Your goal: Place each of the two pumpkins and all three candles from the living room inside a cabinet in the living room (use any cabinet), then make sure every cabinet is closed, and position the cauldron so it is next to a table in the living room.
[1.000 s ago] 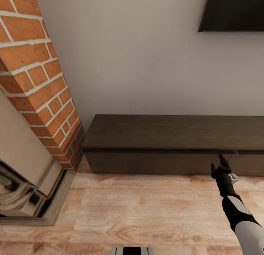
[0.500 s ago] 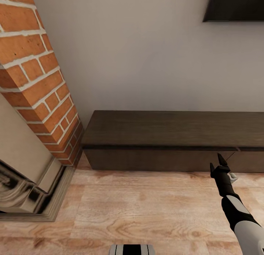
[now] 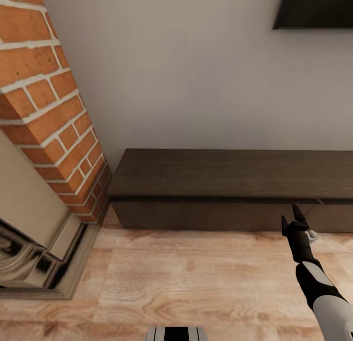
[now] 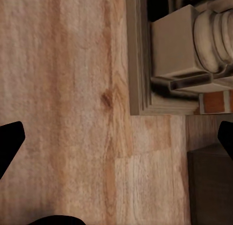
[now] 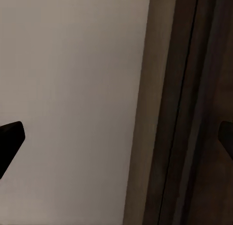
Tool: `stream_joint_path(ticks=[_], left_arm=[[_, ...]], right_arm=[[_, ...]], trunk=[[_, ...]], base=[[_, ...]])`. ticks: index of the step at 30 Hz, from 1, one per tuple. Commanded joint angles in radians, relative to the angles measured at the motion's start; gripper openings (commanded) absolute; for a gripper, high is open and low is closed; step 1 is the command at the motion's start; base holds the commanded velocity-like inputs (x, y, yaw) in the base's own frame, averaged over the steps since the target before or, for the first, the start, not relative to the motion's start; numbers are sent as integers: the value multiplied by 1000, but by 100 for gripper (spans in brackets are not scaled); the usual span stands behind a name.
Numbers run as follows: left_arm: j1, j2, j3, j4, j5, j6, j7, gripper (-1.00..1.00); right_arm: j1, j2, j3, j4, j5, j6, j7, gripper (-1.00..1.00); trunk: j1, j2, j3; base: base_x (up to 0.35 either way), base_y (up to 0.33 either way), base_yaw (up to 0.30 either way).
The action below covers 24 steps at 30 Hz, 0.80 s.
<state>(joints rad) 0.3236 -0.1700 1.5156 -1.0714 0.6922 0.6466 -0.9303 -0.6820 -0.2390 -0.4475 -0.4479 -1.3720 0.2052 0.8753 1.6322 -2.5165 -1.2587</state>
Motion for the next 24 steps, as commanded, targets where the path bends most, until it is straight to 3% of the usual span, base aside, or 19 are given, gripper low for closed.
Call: stream_joint_path(ticks=[1,12,24], left_arm=[[0,0,0,0,5,6,1,100],[0,6,-5,2,8,5,0,100],[0,7,-7,1,10,5,-1,100]], right_arm=[[-1,0,-1,4,-9,10,2,100],[-1,1,0,19,-7,11,-1,100],[-1,2,0,19,-5,11,5,100]], trunk=[[0,0,-1],[0,0,-1],[6,-3,-47]], base=[[207,0,0],[71,0,0],[3,0,0]])
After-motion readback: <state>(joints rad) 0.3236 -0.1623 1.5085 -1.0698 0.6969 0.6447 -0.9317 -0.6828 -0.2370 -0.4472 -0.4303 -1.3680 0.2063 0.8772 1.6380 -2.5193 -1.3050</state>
